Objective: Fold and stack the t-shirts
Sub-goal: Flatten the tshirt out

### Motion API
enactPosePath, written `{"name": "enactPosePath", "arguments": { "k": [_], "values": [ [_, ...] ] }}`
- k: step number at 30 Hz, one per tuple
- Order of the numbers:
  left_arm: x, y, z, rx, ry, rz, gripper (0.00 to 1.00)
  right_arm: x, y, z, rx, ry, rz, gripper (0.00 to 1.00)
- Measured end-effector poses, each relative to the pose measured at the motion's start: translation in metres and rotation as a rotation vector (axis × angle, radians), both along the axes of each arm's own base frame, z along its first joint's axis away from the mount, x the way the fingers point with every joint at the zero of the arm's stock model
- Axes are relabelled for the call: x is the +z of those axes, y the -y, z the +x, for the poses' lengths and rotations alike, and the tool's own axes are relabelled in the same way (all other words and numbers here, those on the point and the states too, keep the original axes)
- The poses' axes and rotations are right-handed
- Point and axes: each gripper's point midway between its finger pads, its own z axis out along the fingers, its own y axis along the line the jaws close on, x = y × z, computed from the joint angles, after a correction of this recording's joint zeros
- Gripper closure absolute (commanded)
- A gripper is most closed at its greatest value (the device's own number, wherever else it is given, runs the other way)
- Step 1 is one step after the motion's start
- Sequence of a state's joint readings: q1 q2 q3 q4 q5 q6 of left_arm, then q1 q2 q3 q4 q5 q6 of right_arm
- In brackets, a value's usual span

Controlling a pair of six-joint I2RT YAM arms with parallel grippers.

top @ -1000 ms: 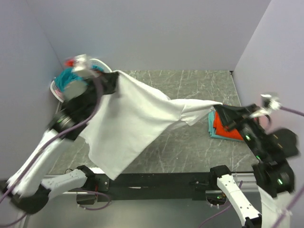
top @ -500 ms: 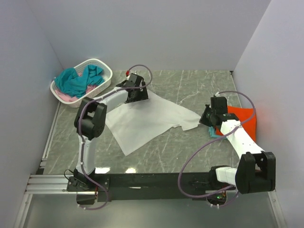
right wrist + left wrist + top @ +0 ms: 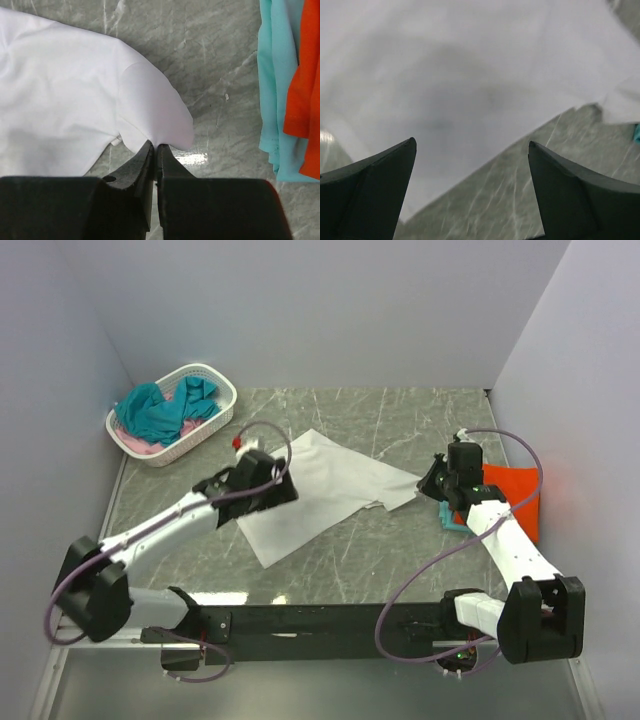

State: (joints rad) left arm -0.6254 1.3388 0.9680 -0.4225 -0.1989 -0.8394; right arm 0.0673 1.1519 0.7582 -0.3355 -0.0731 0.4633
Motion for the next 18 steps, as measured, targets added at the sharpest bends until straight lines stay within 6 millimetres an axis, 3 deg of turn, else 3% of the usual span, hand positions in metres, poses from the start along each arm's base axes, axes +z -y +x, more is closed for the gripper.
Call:
{"name": "enactPosePath", "arguments": {
  "k": [5, 8, 12, 18],
  "values": [
    [-0.046, -0.011, -0.083, 0.027, -0.171, -0.016, 0.01, -0.001, -0.003, -0.003, 0.011, 0.002, 0.014, 1.0],
    [-0.066, -0.018, -0.119, 0.056, -0.253, -0.022, 0.01, -0.001, -0.005, -0.003, 0.018, 0.001, 0.022, 1.0],
    [-0.085, -0.028, -0.142, 0.11, -0.315, -0.035, 0.14, -0.002, -0.008, -0.002, 0.033, 0.003, 0.036, 1.0],
    [-0.107, -0.032, -0.149, 0.153, -0.382, 0.003, 0.31, -0.005, -0.01, -0.003, 0.04, -0.002, 0.042, 1.0]
  ]
}}
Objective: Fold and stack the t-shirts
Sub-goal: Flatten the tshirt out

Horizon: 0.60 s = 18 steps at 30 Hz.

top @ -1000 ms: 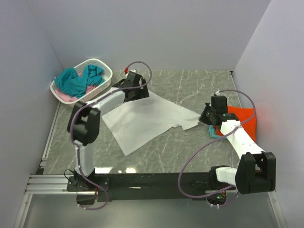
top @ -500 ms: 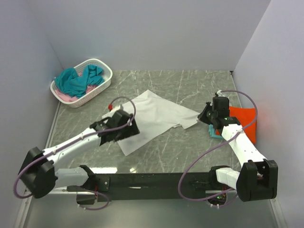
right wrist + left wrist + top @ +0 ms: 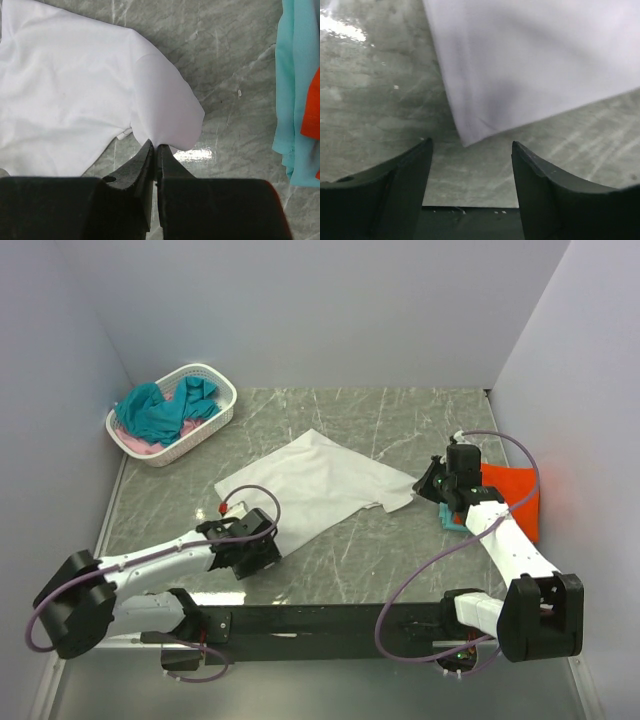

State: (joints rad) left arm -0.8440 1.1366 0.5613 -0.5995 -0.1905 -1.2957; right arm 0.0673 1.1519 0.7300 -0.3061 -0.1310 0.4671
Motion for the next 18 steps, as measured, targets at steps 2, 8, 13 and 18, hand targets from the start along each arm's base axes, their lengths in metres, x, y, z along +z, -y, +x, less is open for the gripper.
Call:
{"name": "enactPosePath", "arguments": {
  "k": [2, 8, 13, 18],
  "values": [
    [-0.009, -0.002, -0.002, 0.006, -0.03, 0.036, 0.39, -0.001, 0.0, 0.0, 0.001, -0.002, 0.001, 1.0],
    [-0.011, 0.006, 0.005, 0.001, -0.034, 0.047, 0.52, -0.002, 0.0, -0.001, 0.001, -0.007, 0.001, 1.0],
    [-0.013, 0.01, 0.006, -0.01, -0.036, 0.046, 0.64, -0.006, 0.0, 0.0, 0.002, -0.019, 0.001, 1.0],
    [-0.015, 0.014, 0.008, -0.014, -0.042, 0.054, 0.93, -0.006, -0.002, 0.0, 0.008, -0.018, 0.006, 1.0]
  ]
}}
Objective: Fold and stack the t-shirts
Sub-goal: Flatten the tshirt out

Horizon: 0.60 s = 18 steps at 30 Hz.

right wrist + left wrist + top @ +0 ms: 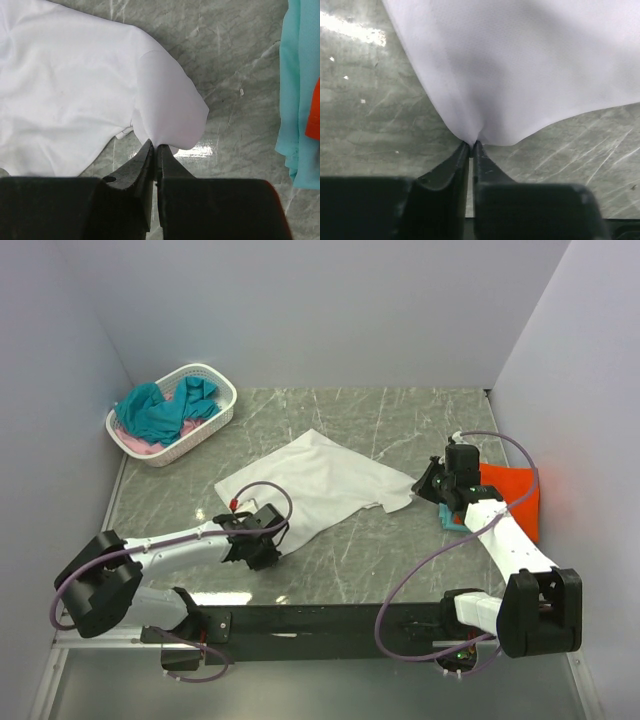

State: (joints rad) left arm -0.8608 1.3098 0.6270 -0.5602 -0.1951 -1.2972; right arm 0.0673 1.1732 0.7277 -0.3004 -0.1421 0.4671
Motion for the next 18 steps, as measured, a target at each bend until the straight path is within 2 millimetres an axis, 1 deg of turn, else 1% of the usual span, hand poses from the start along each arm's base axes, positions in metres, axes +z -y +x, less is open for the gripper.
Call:
{"name": "enactPosePath", "arguments": {
  "k": [1, 6, 9, 11, 12, 13, 15, 16, 18],
  "values": [
    [-0.001, 0.001, 0.0, 0.001, -0.002, 0.001, 0.99, 0.0, 0.0, 0.0, 0.001, 0.0, 0.001, 1.0],
    [0.0, 0.006, 0.003, -0.013, 0.0, -0.005, 0.99, -0.001, -0.001, 0.0, 0.006, -0.003, 0.005, 1.0],
    [0.002, 0.003, 0.005, -0.021, 0.01, 0.014, 0.99, 0.0, -0.001, 0.0, 0.011, -0.001, 0.003, 1.0],
    [0.008, 0.0, 0.008, -0.018, 0.028, 0.037, 0.99, 0.002, -0.001, -0.001, 0.013, 0.007, 0.001, 1.0],
    [0.015, -0.002, 0.012, -0.011, 0.047, 0.047, 0.99, 0.004, -0.001, -0.001, 0.015, 0.012, -0.001, 1.0],
    [0.026, -0.002, 0.02, 0.001, 0.084, 0.052, 0.99, 0.008, -0.001, -0.002, 0.015, 0.02, -0.001, 1.0],
    [0.056, 0.001, 0.037, 0.021, 0.167, 0.048, 0.99, 0.022, -0.001, -0.002, 0.015, 0.056, 0.002, 1.0],
    [0.079, 0.004, 0.049, 0.034, 0.231, 0.034, 0.99, 0.029, -0.001, -0.001, 0.016, 0.075, 0.004, 1.0],
    [0.125, 0.008, 0.07, 0.052, 0.359, -0.001, 0.99, 0.056, -0.003, 0.001, 0.023, 0.149, 0.015, 1.0]
  ]
}}
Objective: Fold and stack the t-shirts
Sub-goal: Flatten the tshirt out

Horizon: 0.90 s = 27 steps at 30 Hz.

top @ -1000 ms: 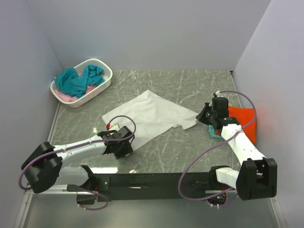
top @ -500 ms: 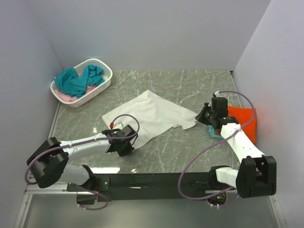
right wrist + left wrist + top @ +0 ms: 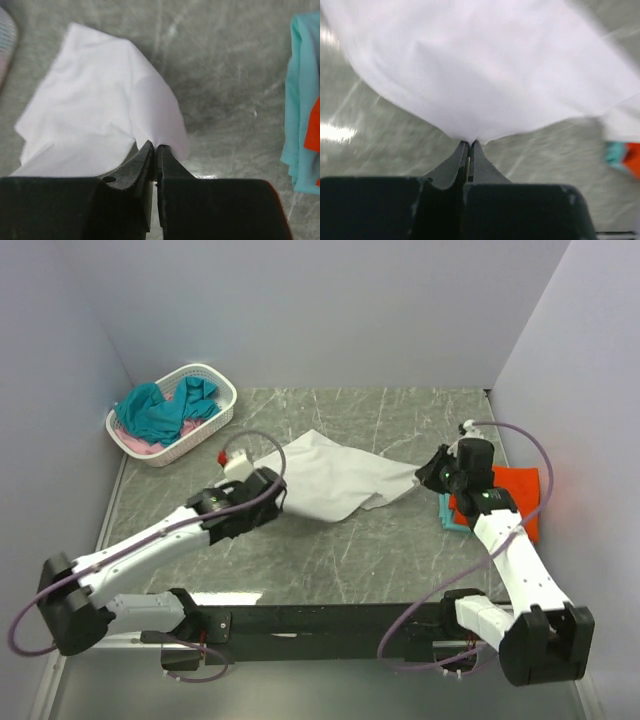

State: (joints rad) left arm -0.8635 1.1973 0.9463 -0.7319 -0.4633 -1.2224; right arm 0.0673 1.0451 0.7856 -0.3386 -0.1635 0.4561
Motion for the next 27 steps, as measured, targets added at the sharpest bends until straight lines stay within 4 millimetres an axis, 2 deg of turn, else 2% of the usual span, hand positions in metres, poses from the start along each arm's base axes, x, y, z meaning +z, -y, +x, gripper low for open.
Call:
{"name": "enactPosePath", "arguments": {
  "k": [1, 4, 6, 7, 10, 13, 16, 23, 27],
  "values": [
    [0.031, 0.0, 0.011, 0.012, 0.084, -0.025, 0.99, 0.016, -0.001, 0.001, 0.005, 0.045, 0.008, 1.0],
    [0.1, -0.008, 0.026, 0.041, 0.258, -0.07, 0.99, 0.068, -0.003, 0.002, 0.012, 0.181, 0.028, 1.0],
    [0.146, -0.017, 0.03, 0.053, 0.368, -0.095, 0.99, 0.114, -0.003, -0.002, 0.012, 0.297, 0.035, 1.0],
    [0.166, -0.021, 0.031, 0.055, 0.417, -0.109, 0.99, 0.127, -0.003, -0.003, 0.01, 0.33, 0.036, 1.0],
    [0.22, -0.038, 0.026, 0.051, 0.546, -0.141, 0.99, 0.182, -0.001, -0.015, 0.006, 0.464, 0.041, 1.0],
    [0.259, -0.053, 0.016, 0.041, 0.642, -0.17, 0.99, 0.231, 0.002, -0.03, 0.0, 0.578, 0.038, 1.0],
    [0.293, -0.064, 0.003, 0.007, 0.727, -0.216, 0.99, 0.268, 0.005, -0.045, -0.002, 0.658, 0.031, 1.0],
    [0.367, -0.081, -0.033, -0.104, 0.912, -0.342, 0.99, 0.325, 0.009, -0.09, 0.002, 0.789, 0.008, 1.0],
    [0.4, -0.085, -0.052, -0.166, 0.981, -0.402, 0.99, 0.362, 0.011, -0.131, 0.01, 0.897, 0.003, 1.0]
  ]
}}
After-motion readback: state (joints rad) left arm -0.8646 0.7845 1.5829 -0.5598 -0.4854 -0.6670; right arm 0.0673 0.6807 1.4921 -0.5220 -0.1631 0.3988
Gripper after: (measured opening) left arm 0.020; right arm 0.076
